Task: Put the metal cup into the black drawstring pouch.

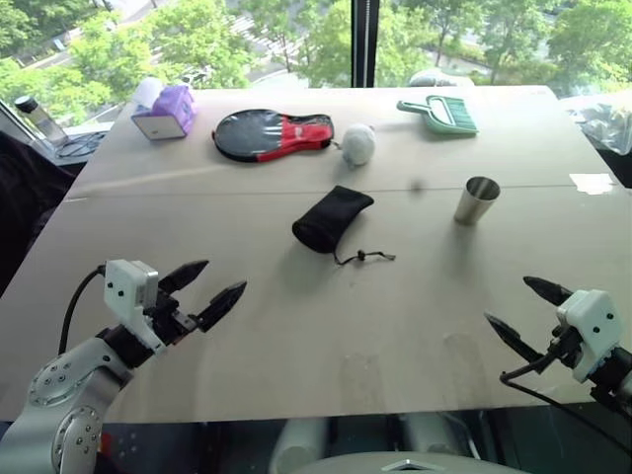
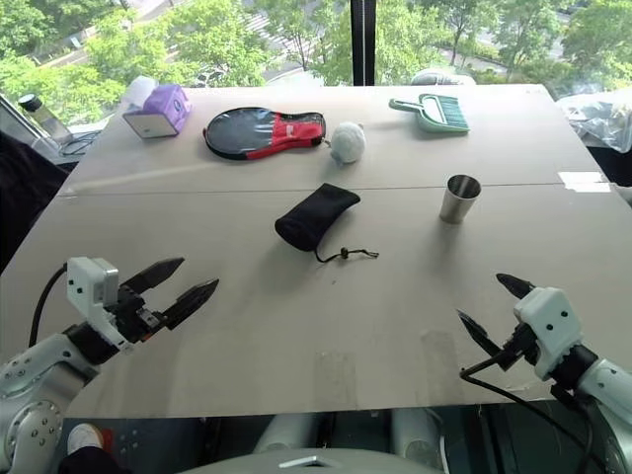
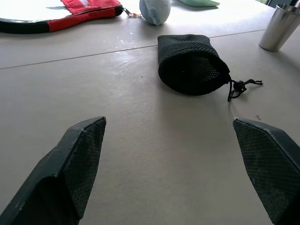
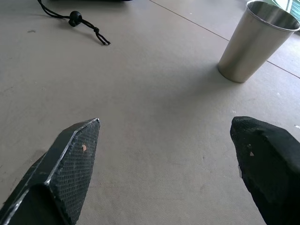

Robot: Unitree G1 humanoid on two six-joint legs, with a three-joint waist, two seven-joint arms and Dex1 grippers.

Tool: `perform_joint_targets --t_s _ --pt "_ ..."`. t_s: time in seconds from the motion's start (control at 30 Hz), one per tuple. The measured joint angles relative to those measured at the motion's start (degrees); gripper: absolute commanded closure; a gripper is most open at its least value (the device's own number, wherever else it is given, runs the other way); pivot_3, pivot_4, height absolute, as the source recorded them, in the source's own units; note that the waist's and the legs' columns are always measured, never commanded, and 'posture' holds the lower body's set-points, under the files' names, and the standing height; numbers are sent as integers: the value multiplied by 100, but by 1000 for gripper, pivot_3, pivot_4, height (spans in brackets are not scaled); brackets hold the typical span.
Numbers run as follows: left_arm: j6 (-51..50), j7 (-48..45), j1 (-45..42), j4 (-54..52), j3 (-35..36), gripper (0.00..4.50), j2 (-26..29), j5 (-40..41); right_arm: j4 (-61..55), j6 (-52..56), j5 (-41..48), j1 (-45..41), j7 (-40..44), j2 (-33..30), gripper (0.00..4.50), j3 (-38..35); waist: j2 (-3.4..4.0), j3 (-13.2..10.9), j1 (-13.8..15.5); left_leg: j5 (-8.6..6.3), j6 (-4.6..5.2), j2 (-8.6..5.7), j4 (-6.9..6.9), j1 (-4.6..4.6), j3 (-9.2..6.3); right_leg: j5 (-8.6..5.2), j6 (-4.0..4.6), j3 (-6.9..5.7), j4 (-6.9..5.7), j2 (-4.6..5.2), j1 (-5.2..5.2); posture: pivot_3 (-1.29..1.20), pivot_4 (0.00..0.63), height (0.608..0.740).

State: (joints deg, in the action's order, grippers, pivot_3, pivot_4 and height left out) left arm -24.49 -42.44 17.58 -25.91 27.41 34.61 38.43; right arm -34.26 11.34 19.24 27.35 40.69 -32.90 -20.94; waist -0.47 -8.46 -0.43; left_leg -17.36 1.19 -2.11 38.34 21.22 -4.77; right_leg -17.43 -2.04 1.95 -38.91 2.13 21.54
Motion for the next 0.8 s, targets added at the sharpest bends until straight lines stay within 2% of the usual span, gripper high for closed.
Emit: perform_joint_targets --t_s 0.1,0.27,0.37,0.5,0.67,0.8 --pt "-20 13 -199 98 -6 20 21 -3 -92 103 12 -80 -69 7 0 88 0 0 1 0 0 1 -1 -1 -2 0 0 -3 -3 0 0 0 150 740" --pt "76 -37 -938 266 -169 20 400 -258 -617 161 353 -362 21 9 0 457 1 0 0 1 -1 1 -1 0 -8 1 1 -12 -1 -1 -1 0 150 740" --pt "656 -229 -1366 604 -536 20 677 -911 -826 -211 340 -350 231 -27 0 552 0 0 11 14 -25 -1 -2 6 -9 1 0 -15 3 -1 3 0 150 740" --pt "1708 -321 -2003 999 -1535 20 1223 -2476 -967 -596 466 -292 520 -23 0 676 -2 -2 25 14 -23 -3 -2 8 -11 2 0 -17 4 0 3 0 150 740" --pt "2454 -423 -2898 1439 -2641 20 1321 -3612 -1112 -681 599 -230 505 -8 0 704 0 -3 18 4 -7 -3 -2 7 -10 2 -1 -15 -1 0 4 0 150 740" --pt "2727 -280 -3597 1821 -3210 20 1250 -4376 -1266 -653 593 -144 359 4 0 711 0 -3 2 6 -8 -4 -1 15 -13 2 -1 -19 -3 -3 12 0 150 740"
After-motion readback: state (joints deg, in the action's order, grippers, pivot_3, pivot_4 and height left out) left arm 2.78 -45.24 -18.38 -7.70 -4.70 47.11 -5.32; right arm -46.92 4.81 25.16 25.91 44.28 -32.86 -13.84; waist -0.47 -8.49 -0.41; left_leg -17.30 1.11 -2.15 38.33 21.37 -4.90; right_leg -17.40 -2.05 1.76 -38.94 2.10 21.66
